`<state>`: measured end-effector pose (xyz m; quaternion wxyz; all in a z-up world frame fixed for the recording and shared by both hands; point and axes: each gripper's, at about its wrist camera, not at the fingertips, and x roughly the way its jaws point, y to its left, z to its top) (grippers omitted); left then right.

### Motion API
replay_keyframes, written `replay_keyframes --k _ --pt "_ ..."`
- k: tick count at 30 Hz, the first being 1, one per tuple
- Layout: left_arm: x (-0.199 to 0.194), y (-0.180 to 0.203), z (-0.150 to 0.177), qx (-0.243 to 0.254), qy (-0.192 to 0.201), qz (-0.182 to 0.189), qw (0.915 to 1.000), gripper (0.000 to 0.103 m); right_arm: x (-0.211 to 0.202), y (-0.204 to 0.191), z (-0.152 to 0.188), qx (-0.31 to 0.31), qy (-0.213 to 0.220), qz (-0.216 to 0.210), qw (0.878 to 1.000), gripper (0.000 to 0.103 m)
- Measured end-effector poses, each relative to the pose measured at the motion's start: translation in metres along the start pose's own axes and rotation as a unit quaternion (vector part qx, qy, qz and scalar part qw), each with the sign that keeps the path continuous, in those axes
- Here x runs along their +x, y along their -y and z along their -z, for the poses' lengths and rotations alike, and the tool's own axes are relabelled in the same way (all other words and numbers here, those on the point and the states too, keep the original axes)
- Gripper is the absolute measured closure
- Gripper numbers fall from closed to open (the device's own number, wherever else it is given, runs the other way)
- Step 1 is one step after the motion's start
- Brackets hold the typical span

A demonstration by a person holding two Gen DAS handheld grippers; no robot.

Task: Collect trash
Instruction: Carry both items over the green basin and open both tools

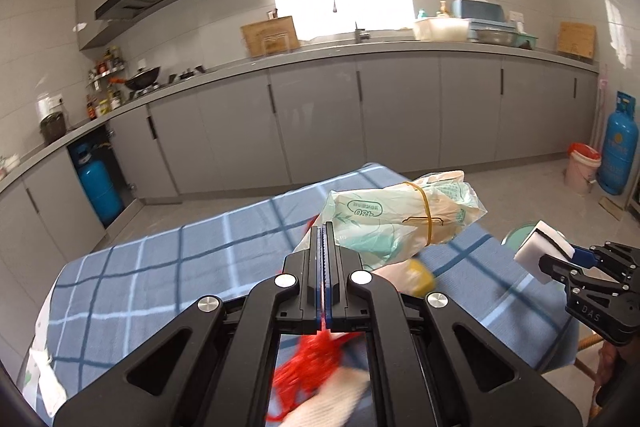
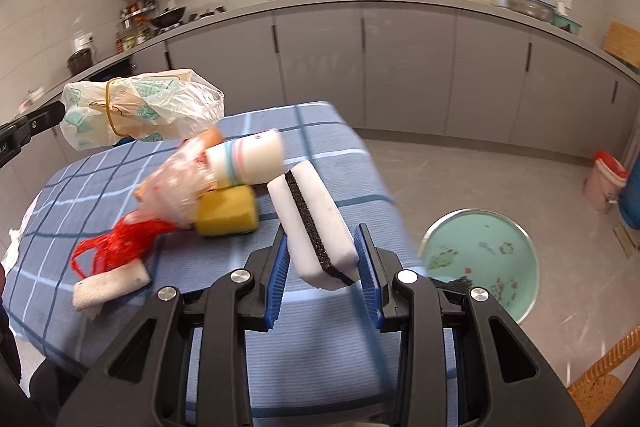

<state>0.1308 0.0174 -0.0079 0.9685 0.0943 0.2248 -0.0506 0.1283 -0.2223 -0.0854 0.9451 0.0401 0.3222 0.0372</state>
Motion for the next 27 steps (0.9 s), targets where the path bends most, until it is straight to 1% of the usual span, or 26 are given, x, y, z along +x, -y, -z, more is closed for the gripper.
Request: replay_keyframes --k 10,17,22,27 --pt "0.03 0.079 -0.017 0.047 0.001 0.055 0.9974 0.101 0.006 0.071 0.0 0.045 0.0 0.047 0.998 0.069" --pt "0.054 0.136 -0.024 0.07 -0.007 0.091 0.9934 0.101 0.023 0.126 0.005 0.074 -0.008 0.077 0.994 0.069" --pt "0.076 0.177 -0.021 0.089 -0.018 0.11 0.9897 0.101 0.036 0.161 0.012 0.089 -0.017 0.094 0.991 0.069" --pt "0.102 0.212 -0.015 0.1 -0.039 0.122 0.9867 0.101 0.053 0.19 0.02 0.104 -0.032 0.103 0.989 0.069"
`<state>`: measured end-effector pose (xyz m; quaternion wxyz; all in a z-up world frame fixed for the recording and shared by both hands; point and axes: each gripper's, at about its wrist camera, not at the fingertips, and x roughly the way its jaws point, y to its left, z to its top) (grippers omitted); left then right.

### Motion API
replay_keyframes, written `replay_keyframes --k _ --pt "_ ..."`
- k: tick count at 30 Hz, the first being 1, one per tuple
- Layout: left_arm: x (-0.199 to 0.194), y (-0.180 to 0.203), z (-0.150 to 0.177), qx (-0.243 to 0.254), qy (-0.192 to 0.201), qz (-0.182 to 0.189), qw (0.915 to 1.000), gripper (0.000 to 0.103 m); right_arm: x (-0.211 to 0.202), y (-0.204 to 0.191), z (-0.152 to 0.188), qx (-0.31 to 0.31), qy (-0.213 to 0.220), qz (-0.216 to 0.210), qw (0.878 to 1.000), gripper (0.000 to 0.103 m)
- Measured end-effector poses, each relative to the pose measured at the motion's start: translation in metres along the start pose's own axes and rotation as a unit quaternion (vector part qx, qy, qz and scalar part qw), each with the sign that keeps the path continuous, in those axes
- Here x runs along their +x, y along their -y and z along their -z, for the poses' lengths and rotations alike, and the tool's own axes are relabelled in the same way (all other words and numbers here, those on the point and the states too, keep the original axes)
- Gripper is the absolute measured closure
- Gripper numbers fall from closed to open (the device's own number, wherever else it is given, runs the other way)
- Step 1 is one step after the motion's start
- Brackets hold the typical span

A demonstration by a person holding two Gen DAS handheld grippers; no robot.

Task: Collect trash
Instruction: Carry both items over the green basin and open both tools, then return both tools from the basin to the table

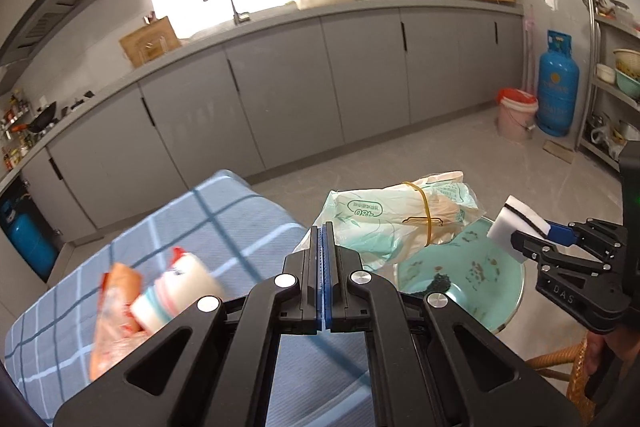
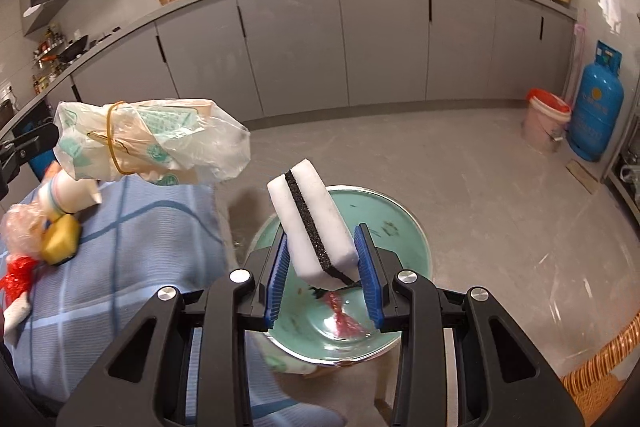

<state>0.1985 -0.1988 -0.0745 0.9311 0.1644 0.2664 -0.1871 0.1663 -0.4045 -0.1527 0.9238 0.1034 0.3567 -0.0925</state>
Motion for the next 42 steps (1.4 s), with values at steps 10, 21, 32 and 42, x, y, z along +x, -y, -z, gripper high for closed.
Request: replay_keyframes --k 10,21,32,42 --pt "0.057 0.04 0.004 0.026 -0.041 0.018 0.9987 0.101 0.046 0.025 0.007 0.014 -0.033 0.011 0.999 0.068" --pt "0.094 0.071 0.005 0.04 -0.062 0.044 0.9963 0.099 0.074 0.041 0.007 0.022 -0.049 0.019 0.998 0.063" --pt "0.093 0.077 0.014 0.051 -0.052 0.04 0.9965 0.04 0.072 0.052 0.016 0.044 -0.053 0.027 0.997 0.035" --pt "0.078 0.055 0.016 0.031 -0.047 0.008 0.9984 0.02 0.054 0.045 0.021 0.052 -0.051 0.02 0.997 0.035"
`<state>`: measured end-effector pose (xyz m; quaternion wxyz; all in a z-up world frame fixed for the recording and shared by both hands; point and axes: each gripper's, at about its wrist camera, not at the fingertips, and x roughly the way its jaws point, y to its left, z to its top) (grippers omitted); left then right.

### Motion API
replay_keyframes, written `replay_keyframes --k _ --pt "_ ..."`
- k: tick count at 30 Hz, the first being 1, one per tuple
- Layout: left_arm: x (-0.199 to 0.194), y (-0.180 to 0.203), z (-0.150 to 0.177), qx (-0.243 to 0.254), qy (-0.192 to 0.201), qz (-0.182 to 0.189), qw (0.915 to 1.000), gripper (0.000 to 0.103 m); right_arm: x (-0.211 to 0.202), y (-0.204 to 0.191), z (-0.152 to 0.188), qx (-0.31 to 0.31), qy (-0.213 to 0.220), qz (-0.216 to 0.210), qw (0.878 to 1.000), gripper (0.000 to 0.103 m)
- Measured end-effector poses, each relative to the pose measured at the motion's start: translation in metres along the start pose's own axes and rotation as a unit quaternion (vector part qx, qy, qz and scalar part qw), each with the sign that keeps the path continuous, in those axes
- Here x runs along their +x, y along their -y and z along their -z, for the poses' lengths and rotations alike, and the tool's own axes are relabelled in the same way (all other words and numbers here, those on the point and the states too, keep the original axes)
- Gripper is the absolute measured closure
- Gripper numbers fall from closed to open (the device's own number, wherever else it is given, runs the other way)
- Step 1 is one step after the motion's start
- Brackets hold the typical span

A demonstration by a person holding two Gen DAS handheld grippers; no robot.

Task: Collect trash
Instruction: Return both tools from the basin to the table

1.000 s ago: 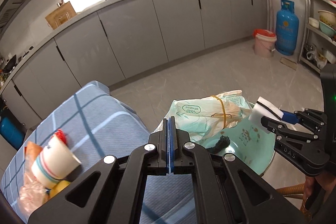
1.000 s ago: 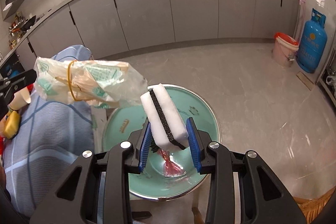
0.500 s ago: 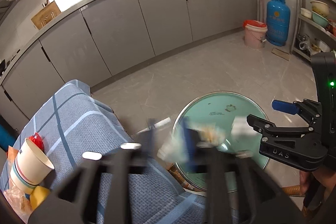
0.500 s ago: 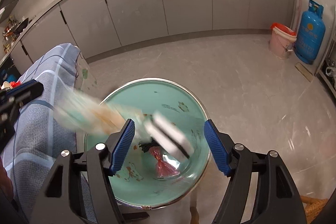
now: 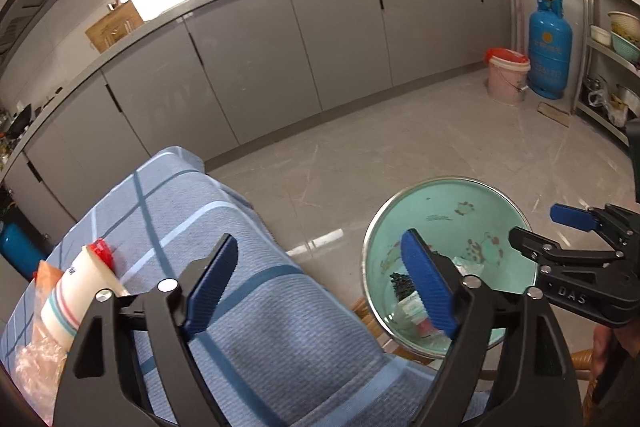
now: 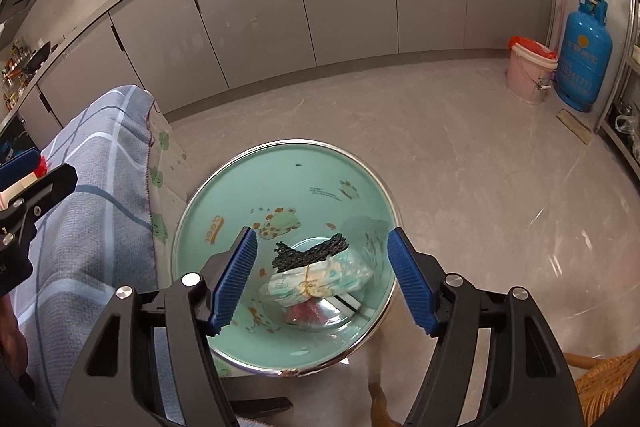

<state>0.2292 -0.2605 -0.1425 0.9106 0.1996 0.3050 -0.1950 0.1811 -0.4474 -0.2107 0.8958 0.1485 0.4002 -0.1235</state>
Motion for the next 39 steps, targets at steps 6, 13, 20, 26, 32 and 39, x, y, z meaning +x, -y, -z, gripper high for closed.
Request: replay_keyframes --k 6,13,20,26,32,39 --pt "-0.016 -0.008 0.006 0.0 0.002 -0.012 0.9999 0.018 -0.014 -0.017 0.002 -0.008 0.005 -0.011 1.0 0.034" --pt "-0.034 -0.026 0.013 -0.015 0.004 -0.022 0.9996 0.018 -0.028 -0.047 0.007 -0.022 0.011 -0.031 0.999 0.033" --pt "-0.059 -0.052 0.021 -0.033 0.011 -0.034 0.9988 0.018 -0.044 -0.082 0.013 -0.045 0.013 -0.051 0.998 0.032" --pt "-0.093 -0.084 0.04 -0.044 0.024 -0.056 0.9972 0.016 -0.057 -0.115 0.019 -0.069 0.017 -0.071 0.995 0.032" --pt "-0.125 -0.124 0.065 -0.055 0.028 -0.091 0.994 0.015 -0.071 -0.152 0.025 -0.092 0.022 -0.092 0.991 0.031" --pt "-0.153 -0.179 0.106 -0.08 0.013 -0.147 0.9859 0.015 -0.087 -0.202 0.035 -0.132 0.027 -0.119 0.984 0.028"
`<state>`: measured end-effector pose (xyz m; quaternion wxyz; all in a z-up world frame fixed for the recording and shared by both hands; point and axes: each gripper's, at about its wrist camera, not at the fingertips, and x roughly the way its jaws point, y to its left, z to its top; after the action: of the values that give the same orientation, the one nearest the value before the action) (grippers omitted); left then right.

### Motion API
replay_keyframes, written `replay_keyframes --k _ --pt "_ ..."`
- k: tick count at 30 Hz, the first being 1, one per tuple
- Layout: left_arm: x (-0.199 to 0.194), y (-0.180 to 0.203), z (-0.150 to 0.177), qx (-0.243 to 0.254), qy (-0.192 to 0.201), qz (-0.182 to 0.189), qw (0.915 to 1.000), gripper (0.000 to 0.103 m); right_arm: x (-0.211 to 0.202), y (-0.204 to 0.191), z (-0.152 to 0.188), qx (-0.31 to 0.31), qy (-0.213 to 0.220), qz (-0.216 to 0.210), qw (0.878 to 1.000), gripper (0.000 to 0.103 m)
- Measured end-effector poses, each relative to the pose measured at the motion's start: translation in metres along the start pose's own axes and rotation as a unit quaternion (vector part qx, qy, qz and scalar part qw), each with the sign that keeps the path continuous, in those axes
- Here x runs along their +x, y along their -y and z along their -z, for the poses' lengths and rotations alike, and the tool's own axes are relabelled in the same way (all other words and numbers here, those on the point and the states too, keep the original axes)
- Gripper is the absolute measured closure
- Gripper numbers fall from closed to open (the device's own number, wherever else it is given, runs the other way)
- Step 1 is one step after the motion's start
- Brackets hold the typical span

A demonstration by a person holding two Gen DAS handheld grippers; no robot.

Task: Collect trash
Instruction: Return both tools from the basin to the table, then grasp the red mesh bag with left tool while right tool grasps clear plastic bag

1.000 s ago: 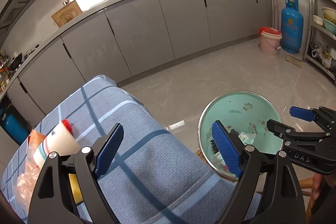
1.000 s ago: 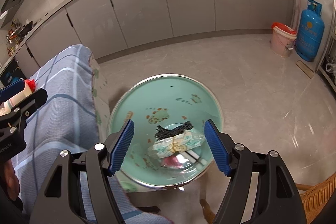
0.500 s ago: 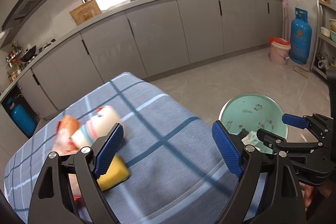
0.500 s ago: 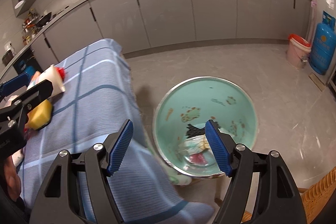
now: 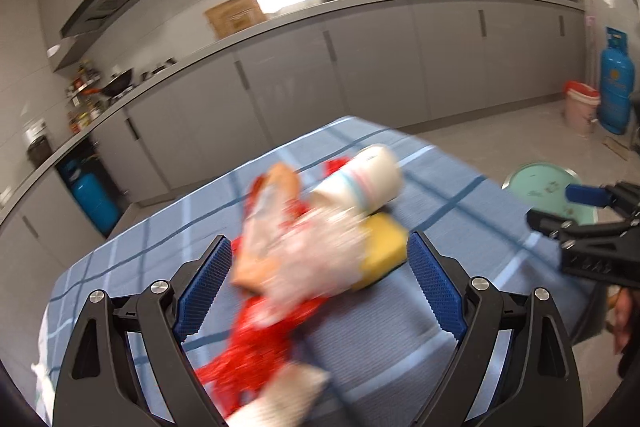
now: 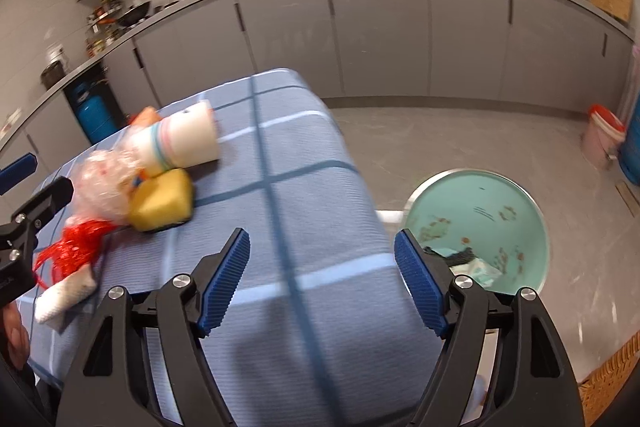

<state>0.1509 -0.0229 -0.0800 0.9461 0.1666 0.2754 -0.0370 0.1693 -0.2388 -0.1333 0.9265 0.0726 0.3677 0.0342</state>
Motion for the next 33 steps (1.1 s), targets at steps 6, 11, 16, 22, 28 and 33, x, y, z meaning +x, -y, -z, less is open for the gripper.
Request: replay_keyframes --k 6,11,16,22,28,33 --pt "0.005 -0.057 0.031 -0.027 -0.033 -0.047 0.998 0.015 -0.003 -0.043 -0.004 -0.031 0.004 -0.02 0.999 0.025" --pt "0.011 -0.092 0.054 -0.055 -0.061 -0.065 0.9945 0.015 0.001 -0.074 -0.001 -0.057 -0.002 -0.037 0.998 0.025" --pt "0.017 -0.098 0.064 -0.072 -0.079 -0.03 0.9938 0.015 0.01 -0.098 0.005 -0.077 -0.015 -0.044 0.996 0.025" --pt "0.029 -0.088 0.059 -0.07 -0.086 -0.003 0.9938 0.015 0.01 -0.113 0.001 -0.085 -0.005 -0.051 0.995 0.018" --pt "0.05 -0.083 0.056 -0.075 -0.101 0.029 0.9916 0.017 0.013 -0.119 -0.005 -0.089 0.001 -0.052 0.995 0.018" --pt "0.057 -0.074 0.061 -0.069 -0.117 0.065 0.9887 0.064 0.02 -0.113 -0.003 -0.082 -0.006 -0.052 0.995 0.018"
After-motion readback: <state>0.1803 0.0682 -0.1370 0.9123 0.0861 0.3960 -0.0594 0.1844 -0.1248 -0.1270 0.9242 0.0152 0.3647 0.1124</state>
